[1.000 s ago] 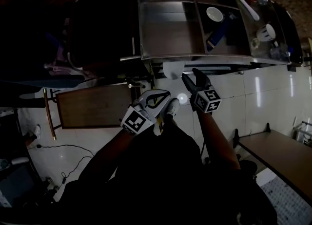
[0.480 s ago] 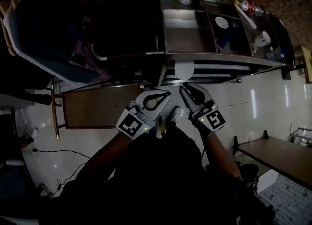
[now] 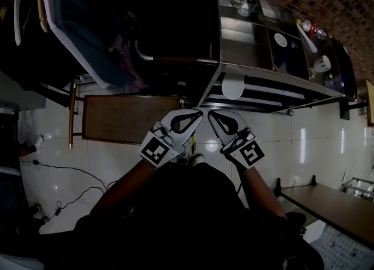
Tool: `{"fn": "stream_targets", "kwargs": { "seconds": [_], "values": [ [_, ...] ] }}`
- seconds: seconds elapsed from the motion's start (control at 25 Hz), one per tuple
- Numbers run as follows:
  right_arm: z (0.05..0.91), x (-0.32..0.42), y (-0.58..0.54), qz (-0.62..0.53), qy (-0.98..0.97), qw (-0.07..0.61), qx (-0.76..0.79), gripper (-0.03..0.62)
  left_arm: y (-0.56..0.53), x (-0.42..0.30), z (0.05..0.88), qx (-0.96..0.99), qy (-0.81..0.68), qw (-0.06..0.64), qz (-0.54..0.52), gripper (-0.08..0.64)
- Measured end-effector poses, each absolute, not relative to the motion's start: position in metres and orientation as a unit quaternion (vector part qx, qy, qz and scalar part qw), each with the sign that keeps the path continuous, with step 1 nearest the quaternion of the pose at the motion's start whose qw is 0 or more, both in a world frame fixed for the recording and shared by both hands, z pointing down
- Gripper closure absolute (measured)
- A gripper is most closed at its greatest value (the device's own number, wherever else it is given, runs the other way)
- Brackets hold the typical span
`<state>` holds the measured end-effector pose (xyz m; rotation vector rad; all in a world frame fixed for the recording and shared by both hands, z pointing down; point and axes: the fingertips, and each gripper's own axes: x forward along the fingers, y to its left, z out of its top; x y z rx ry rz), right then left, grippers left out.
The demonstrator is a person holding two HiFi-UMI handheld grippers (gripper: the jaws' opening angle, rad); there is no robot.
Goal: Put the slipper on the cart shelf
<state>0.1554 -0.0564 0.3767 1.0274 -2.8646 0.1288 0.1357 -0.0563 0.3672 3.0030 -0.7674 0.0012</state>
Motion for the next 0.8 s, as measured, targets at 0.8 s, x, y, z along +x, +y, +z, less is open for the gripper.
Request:
{"fn": "stream_targets", "kwargs": {
  "seconds": [0.8],
  "values": [
    [0.375, 0.07, 0.033, 0.062, -0.966, 0.05, 0.247, 0.591, 0.038, 0.041, 0.371, 0.934, -0.357, 0.027, 0.02, 0.558]
  ]
}}
